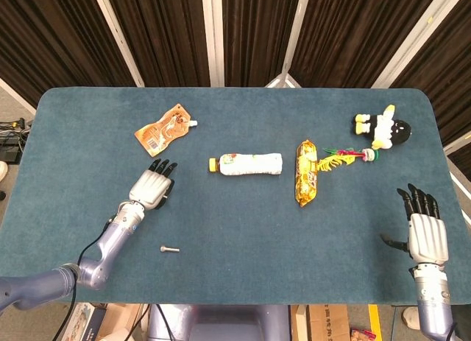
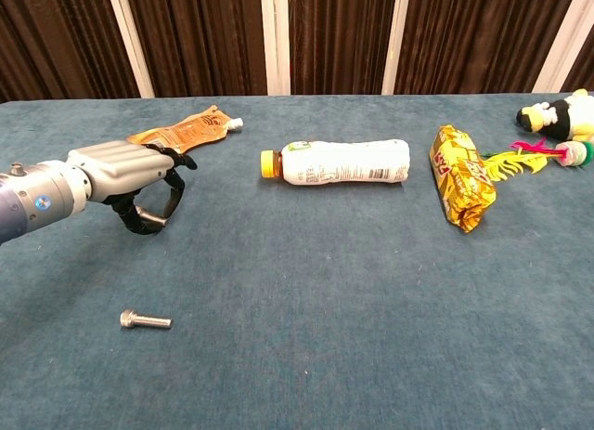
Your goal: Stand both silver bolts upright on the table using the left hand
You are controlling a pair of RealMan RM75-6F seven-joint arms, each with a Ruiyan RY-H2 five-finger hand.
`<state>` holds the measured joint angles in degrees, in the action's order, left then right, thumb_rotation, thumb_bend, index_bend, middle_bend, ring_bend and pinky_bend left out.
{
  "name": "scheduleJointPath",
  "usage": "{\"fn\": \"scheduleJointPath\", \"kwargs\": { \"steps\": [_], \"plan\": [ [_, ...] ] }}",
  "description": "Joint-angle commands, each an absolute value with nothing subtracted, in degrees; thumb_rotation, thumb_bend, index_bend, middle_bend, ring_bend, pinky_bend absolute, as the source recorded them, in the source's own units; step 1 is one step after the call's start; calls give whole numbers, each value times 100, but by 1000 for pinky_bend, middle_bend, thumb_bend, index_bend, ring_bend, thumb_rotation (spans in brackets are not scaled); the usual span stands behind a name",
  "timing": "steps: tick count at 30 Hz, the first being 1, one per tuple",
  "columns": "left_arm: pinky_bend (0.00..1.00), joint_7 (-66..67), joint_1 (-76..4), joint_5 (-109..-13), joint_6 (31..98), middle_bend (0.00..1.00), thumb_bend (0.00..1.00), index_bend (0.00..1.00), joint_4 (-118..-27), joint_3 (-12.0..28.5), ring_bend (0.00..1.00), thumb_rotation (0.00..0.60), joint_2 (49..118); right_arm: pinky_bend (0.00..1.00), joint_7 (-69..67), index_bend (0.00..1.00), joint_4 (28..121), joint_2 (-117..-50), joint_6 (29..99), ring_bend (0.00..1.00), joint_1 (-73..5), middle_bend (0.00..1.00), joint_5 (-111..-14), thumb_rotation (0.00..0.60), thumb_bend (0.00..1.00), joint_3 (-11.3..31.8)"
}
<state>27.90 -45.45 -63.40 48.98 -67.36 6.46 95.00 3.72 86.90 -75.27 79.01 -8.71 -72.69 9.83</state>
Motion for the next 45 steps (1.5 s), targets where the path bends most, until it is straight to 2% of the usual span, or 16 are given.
{"fn": "scheduleJointPath", "kwargs": {
  "steps": [1,10,22,29,39,45],
  "plan": [
    [0,2798,-4544,-6324,4891,52,488,568,-6740,646,0,600,9498,0,370,140,8690,-7529,7906,18,-870,68,-7268,600,73,984],
    [0,2819,-4535,-6304,4922,57,581,584,-6736,652,0,600,9502,0,342,140,8693,-7523,7904,18,-867,68,-7271,600,73,987],
    [0,2410,-4459,-6206,5032,59,583,588,-7233,888,0,600,9254,0,319,140,8703,-7515,7910,18,-865,68,-7295,600,73,981],
    [0,1745,-4318,-6111,5017,61,582,589,-7617,1071,0,600,8989,0,328,140,8719,-7507,7919,18,-861,68,-7310,600,73,973],
    [0,-5,-4108,-5516,4292,60,580,586,-8026,1543,0,600,8719,0,351,140,8704,-7529,7925,18,-865,68,-7305,600,73,976],
    [0,-1035,-3994,-5602,3863,60,580,591,-7976,1736,0,600,8678,0,367,140,8684,-7549,7909,18,-873,68,-7294,600,72,974]
  ]
}}
